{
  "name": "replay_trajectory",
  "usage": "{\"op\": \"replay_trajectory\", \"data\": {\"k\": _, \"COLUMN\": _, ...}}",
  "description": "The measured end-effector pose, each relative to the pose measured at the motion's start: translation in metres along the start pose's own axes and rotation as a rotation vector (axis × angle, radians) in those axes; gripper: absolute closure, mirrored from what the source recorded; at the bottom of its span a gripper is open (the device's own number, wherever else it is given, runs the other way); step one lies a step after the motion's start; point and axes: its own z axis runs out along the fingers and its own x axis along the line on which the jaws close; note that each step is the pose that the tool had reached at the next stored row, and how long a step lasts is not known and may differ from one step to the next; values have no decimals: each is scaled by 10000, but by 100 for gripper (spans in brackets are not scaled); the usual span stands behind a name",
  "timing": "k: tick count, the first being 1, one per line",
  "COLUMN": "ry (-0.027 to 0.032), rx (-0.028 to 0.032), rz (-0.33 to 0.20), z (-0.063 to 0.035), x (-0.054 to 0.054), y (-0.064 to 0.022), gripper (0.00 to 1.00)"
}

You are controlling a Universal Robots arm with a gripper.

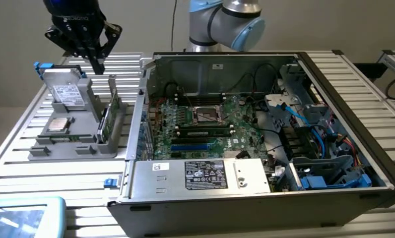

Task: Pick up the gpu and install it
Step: 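Reach for the gpu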

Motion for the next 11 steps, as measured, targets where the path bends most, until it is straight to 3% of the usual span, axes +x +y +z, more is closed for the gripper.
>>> {"op": "replay_trajectory", "data": {"k": 5, "ry": 3, "rx": 0, "rz": 0, "z": 2, "x": 190, "y": -14, "gripper": 89}}
{"op": "replay_trajectory", "data": {"k": 11, "ry": 18, "rx": 1, "rz": -1, "z": 10, "x": 235, "y": -18, "gripper": 89}}
